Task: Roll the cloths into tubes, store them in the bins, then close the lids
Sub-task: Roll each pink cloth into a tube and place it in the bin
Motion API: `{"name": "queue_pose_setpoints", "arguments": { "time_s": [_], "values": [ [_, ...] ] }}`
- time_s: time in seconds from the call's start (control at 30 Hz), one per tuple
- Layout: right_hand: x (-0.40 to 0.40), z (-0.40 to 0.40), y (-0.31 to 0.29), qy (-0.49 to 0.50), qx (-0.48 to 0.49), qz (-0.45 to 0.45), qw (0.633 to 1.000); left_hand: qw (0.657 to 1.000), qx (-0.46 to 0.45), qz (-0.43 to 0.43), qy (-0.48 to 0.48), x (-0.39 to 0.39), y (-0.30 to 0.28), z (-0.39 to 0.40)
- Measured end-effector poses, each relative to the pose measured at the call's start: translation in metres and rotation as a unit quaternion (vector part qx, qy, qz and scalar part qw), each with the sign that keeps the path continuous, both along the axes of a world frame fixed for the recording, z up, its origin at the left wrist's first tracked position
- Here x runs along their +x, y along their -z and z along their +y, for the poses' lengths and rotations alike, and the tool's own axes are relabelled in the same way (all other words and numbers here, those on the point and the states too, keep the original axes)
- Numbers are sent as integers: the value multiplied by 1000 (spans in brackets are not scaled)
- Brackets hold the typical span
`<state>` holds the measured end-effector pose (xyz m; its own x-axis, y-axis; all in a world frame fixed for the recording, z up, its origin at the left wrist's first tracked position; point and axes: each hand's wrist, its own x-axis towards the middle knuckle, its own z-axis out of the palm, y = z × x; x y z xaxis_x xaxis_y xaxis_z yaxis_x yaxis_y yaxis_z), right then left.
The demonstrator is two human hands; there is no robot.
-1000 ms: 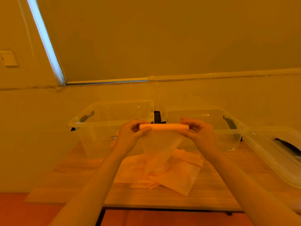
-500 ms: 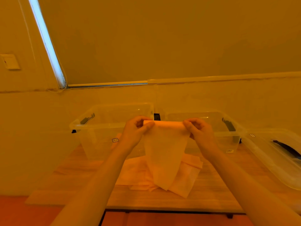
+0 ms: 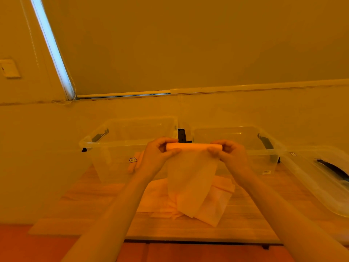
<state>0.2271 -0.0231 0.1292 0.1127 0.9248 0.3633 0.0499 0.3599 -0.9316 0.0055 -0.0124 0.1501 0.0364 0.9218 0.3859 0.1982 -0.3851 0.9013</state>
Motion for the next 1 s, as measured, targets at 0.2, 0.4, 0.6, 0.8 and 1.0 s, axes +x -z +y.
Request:
{"name": "queue_pose_setpoints", "arguments": {
  "time_s": [0.2, 0.4, 0.6, 0.8, 1.0],
  "values": [
    [1, -1, 5, -3, 11, -22, 1000, 1000, -15, 4, -25, 1, 9, 3],
    [3, 0, 10, 9, -1, -17, 1000, 999, -24, -13, -17, -1, 13, 2],
    [3, -1, 15, 9, 1, -35, 999, 998, -33, 21, -42, 0, 19, 1],
    [4, 0, 16, 4, -13, -31, 999, 999, -31, -11, -19, -4, 19, 0],
    [5, -3, 15, -18, -20, -9, 1000, 999, -25, -9, -24, -5, 16, 2]
  ]
}}
